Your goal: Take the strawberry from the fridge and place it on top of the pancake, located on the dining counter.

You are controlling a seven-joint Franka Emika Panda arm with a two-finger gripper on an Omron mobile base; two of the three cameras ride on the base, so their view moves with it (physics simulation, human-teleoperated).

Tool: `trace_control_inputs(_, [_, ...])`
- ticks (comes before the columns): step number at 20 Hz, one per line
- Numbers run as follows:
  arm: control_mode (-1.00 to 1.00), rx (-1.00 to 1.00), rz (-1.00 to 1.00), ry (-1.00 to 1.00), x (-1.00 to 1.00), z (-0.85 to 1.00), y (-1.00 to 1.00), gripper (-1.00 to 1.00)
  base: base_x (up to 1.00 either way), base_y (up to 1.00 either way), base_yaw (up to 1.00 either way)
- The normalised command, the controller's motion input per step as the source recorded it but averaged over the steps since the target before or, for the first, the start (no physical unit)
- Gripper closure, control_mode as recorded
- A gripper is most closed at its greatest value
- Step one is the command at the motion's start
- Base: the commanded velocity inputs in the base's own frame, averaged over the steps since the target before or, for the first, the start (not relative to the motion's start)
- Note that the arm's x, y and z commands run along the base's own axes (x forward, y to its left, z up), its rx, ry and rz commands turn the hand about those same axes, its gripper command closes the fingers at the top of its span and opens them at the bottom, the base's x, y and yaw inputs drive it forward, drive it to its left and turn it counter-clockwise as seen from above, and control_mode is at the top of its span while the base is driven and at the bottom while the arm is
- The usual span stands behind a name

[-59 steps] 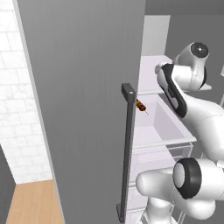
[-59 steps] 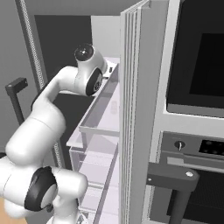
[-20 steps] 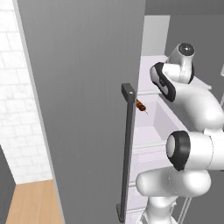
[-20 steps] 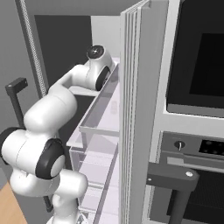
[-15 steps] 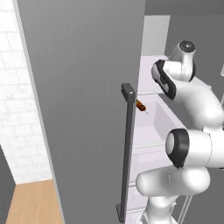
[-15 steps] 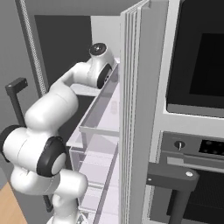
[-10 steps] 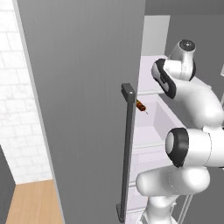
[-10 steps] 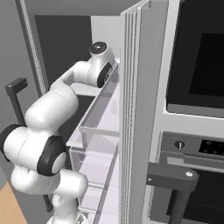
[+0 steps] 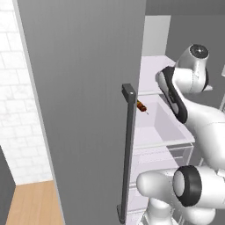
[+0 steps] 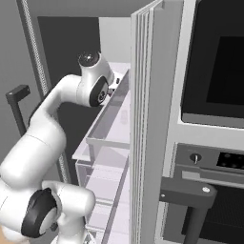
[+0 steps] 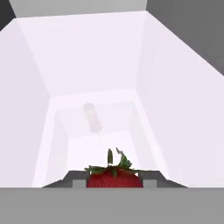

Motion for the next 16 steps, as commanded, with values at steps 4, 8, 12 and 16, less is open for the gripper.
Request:
trace_control_inputs(4, [-1.0, 0.0, 0.0, 0.17, -1.0, 0.35, 0.31, 1.0, 0.0, 0.0, 0.0])
trace_control_inputs(8, [-1.0, 0.0, 0.01, 0.1, -1.0, 0.21, 0.08, 1.0, 0.0, 0.0, 0.0])
trace_control_inputs(12, [-1.0, 0.0, 0.02, -0.07, -1.0, -0.11, 0.22, 1.0, 0.0, 0.0, 0.0])
trace_control_inputs(16, [-1.0, 0.0, 0.03, -0.12, -1.0, -0.31, 0.25, 1.0, 0.0, 0.0, 0.0])
